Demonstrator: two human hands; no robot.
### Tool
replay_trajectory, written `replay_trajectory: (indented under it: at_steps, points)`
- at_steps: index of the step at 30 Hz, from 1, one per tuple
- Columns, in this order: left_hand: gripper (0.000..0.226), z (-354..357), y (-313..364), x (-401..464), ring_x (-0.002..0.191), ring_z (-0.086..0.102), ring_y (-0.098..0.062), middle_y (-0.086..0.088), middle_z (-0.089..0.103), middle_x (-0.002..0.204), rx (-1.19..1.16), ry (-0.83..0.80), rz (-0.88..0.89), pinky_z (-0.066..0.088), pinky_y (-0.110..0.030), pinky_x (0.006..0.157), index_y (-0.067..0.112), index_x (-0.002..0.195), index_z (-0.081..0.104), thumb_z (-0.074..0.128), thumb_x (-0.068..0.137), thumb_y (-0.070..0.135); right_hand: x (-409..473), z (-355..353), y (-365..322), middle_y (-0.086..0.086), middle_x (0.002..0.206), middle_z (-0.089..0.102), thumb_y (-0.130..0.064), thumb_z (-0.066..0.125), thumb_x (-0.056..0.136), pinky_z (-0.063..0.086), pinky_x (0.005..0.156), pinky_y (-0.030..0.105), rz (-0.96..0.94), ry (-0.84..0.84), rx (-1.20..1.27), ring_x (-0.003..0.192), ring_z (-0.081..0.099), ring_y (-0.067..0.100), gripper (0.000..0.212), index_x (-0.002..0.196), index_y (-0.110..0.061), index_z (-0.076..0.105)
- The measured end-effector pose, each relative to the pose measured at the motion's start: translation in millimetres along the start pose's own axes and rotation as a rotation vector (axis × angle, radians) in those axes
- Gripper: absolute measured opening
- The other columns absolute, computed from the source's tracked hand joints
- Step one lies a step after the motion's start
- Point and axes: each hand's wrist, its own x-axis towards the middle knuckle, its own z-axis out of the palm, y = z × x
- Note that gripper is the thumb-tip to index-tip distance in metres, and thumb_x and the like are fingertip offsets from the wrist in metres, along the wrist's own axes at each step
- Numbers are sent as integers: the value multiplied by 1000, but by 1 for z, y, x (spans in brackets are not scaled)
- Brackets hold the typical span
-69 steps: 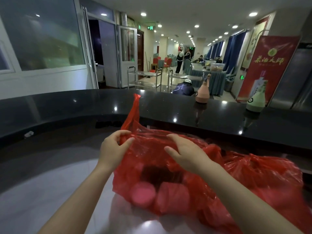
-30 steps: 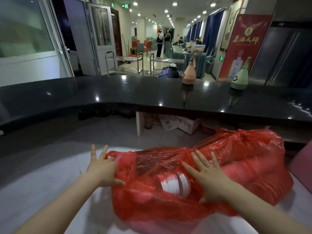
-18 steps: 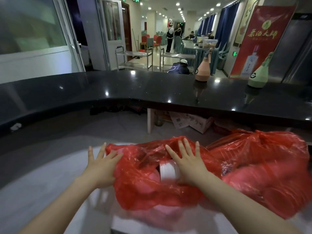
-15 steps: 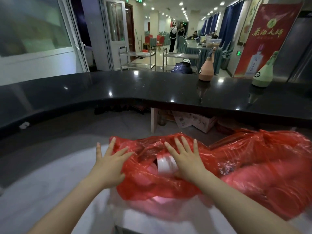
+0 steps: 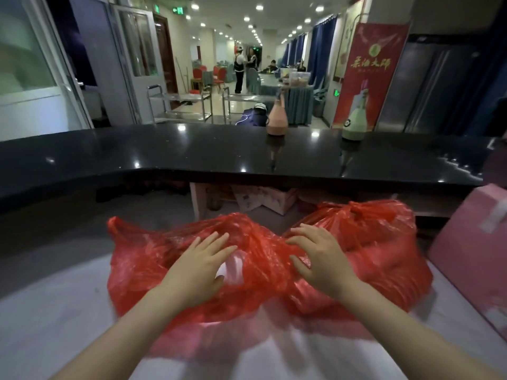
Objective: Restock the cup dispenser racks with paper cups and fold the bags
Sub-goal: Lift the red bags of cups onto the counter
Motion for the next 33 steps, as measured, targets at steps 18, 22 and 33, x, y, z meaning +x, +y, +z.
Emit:
replay_trajectory:
  at_steps: [18,22,33]
  points:
    - [42,3,189,188,126,49,-9,7,63,125,-513,415,-140,32,-22,107,22,117,67,55,82,3,15,-51,237,-2,105,69,-13,62,85,41,93,33,292,6,77,104,58,21,21,103,-19,70]
    - [25,6,207,219,107,60,-9,7,69,111,-570,433,-183,43,-22,95,21,110,70,64,86,15,21,-43,241,-7,98,69,-36,60,88,42,84,32,289,-105,35,94,58,18,19,100,-28,72]
    - [29,51,231,245,98,61,-3,16,68,103,-702,387,-330,46,-21,86,30,108,68,70,80,24,27,-27,239,-9,116,57,-35,70,78,29,96,40,81,-121,35,115,46,15,34,111,-36,67]
